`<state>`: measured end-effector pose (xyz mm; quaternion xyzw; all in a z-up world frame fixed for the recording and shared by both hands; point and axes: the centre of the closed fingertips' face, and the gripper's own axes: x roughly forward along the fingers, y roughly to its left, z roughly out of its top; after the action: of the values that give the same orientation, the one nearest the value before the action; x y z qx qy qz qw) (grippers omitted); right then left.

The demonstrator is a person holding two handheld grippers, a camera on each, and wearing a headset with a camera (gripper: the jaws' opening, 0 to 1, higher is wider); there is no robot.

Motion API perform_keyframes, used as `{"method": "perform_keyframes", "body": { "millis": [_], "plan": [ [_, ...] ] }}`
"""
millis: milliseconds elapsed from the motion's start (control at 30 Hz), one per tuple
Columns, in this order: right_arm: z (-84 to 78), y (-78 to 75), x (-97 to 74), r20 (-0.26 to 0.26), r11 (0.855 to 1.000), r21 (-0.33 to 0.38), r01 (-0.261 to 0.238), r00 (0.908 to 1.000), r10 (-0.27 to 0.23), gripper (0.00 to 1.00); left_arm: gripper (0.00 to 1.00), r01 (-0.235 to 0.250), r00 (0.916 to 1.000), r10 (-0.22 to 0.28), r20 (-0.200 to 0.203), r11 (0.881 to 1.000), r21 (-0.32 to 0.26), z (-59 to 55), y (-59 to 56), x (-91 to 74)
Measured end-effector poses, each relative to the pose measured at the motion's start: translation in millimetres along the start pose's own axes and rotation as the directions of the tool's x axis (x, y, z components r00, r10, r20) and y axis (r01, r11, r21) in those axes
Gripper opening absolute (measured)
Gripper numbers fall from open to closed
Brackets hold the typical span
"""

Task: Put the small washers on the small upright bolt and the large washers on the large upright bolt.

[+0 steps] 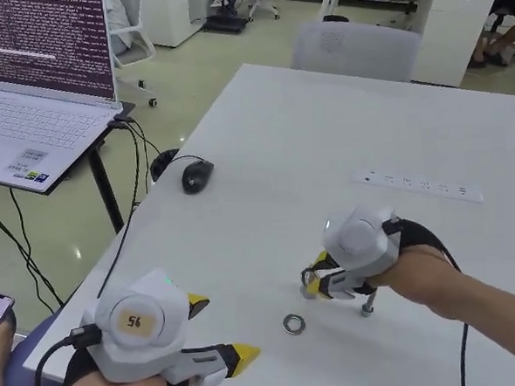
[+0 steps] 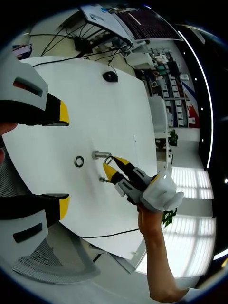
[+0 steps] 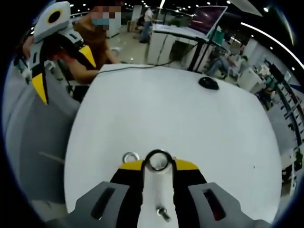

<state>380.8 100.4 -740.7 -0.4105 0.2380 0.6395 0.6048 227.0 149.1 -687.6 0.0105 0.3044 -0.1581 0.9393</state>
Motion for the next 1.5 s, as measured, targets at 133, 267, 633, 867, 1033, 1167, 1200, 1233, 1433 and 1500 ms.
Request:
{"method": "perform_keyframes", "body": {
  "millis": [133, 267, 633, 867, 1033, 1167, 1200, 1233, 1433, 1500],
  "plan": [
    [-1.6, -11.1, 1.3, -0.014, 1.000, 0.016, 0.020, 0.9997, -0.019, 0.23, 0.57, -0.004, 1.0000, 0.004, -0.001, 1.000, -0.002, -0.6, 1.6, -0.8],
    [-4.4, -16.9, 8.0, -0.028, 1.000, 0.023, 0.015, 0.9995, -0.014, 0.23, 0.57, -0.006, 1.0000, 0.006, -0.002, 1.000, -0.004, -0.6, 2.2, -1.3],
    [-11.1, -16.4, 19.8, -0.065, 0.999, 0.033, -0.009, 0.9978, 0.011, 0.23, 0.57, -0.018, 0.9998, 0.018, -0.006, 1.000, -0.009, -1.9, 5.8, -4.0],
    [-12.3, -16.3, 21.9, -0.076, 0.999, 0.041, -0.013, 0.9970, 0.016, 0.23, 0.57, -0.017, 0.9998, 0.017, -0.008, 1.000, -0.013, -3.4, 5.7, -3.8],
    [-13.8, -16.6, 26.5, -0.094, 0.999, 0.050, -0.020, 0.9953, 0.025, 0.23, 0.57, -0.014, 0.9999, 0.014, -0.010, 1.000, -0.013, -3.8, 4.9, -2.5],
    [-16.4, -15.4, 30.9, -0.115, 0.998, 0.056, -0.029, 0.9927, 0.035, 0.23, 0.57, -0.013, 0.9999, 0.013, -0.010, 1.000, -0.014, -4.0, 4.6, -2.1],
    [-16.7, -15.4, 32.4, -0.116, 0.998, 0.053, -0.030, 0.9926, 0.036, 0.23, 0.57, -0.012, 0.9999, 0.012, -0.010, 1.000, -0.014, -4.2, 4.7, -2.0],
    [-18.0, -14.6, 34.0, -0.123, 0.998, 0.056, -0.034, 0.9915, 0.041, 0.23, 0.57, -0.012, 0.9999, 0.012, -0.011, 1.000, -0.013, -4.4, 4.6, -2.1],
    [-25.1, -13.4, 45.0, -0.157, 0.997, 0.068, -0.043, 0.9861, 0.054, 0.23, 0.57, -0.014, 0.9998, 0.014, -0.012, 1.000, -0.016, -5.6, 5.2, -3.3],
    [-24.9, -13.0, 47.0, -0.161, 0.997, 0.067, -0.044, 0.9854, 0.055, 0.24, 0.57, -0.015, 0.9998, 0.015, -0.012, 1.000, -0.017, -6.2, 5.9, -3.9]
  ]
}}
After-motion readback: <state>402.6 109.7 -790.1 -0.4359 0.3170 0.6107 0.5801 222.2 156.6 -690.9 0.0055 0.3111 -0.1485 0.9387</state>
